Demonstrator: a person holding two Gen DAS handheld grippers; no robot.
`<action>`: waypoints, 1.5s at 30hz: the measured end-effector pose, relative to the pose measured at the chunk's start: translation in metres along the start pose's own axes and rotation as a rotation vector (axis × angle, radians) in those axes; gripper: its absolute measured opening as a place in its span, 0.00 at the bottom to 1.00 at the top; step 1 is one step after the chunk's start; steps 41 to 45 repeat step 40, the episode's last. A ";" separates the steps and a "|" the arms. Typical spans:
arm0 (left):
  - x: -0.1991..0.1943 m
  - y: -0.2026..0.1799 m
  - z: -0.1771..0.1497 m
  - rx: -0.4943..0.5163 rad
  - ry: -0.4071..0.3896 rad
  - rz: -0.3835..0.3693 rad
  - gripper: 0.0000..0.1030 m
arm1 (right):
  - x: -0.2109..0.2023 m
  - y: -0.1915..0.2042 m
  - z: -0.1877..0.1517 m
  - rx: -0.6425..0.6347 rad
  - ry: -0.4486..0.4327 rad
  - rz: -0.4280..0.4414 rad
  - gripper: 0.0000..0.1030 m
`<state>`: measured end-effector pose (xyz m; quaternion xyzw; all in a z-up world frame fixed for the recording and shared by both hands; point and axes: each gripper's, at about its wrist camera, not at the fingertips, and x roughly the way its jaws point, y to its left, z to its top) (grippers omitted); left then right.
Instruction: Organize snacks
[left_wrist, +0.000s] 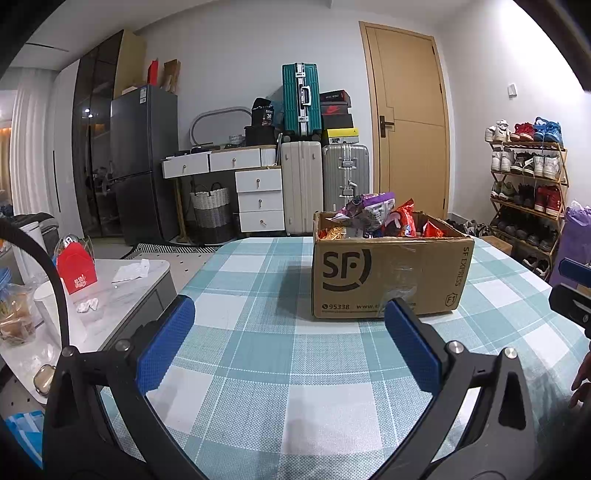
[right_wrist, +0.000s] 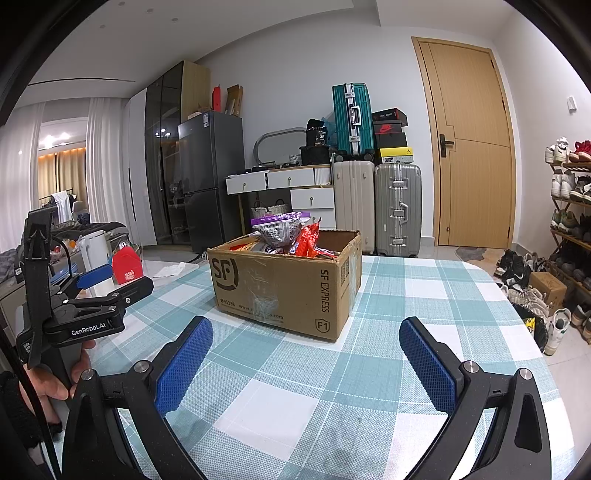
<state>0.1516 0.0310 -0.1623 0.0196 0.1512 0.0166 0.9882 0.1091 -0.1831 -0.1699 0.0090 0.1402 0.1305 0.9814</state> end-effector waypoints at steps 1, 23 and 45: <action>0.000 0.000 0.000 0.000 0.000 0.000 1.00 | 0.000 0.000 0.000 0.000 0.001 0.000 1.00; -0.001 -0.005 -0.002 0.010 -0.004 0.011 1.00 | 0.000 0.000 0.000 0.000 0.001 -0.001 1.00; -0.010 -0.001 -0.003 0.009 -0.007 0.056 1.00 | 0.000 0.000 0.000 0.000 0.000 -0.001 1.00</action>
